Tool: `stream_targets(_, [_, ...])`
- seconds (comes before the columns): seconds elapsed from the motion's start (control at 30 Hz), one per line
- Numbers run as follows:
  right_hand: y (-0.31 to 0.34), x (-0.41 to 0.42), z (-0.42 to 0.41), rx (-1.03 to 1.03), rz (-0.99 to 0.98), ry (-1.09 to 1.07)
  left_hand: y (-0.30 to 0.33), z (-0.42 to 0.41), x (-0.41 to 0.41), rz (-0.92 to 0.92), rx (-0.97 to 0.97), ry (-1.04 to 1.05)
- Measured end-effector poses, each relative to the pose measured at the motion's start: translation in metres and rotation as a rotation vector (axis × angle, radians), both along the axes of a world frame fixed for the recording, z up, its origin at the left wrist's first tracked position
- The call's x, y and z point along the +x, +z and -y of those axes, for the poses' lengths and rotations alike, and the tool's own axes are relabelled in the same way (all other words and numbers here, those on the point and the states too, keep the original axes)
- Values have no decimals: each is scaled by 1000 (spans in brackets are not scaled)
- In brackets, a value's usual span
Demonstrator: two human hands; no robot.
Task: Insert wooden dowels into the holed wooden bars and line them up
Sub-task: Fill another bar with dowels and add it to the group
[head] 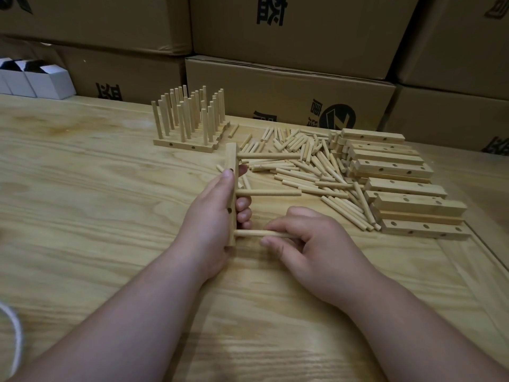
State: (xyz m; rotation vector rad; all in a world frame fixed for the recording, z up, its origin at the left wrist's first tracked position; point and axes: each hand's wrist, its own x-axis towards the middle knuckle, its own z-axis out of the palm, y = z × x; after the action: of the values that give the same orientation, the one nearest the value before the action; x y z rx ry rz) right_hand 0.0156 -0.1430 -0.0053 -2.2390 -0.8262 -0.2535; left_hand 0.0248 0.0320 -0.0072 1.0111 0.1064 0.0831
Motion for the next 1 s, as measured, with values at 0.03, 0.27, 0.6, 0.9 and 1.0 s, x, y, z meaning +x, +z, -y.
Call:
stream_targets(0.03, [1,-1,-1,-13,14,7,0,1,-1,9,26,2])
stream_targets(0.27, [3,-5,-10,-35,16,20,1,2,-4,57,94,-3])
stream_targets(0.6, [2,-8,-12,89,-253,-18,2,1,-6,97,5,-90])
stream_targets(0.9, [9,-8,-13,143,-448,-43,-1,0,-10,137,46,-101])
stream_targets(1.0, [7,-6,-11,203,-444,-89,-4,1,-7,172,300,19])
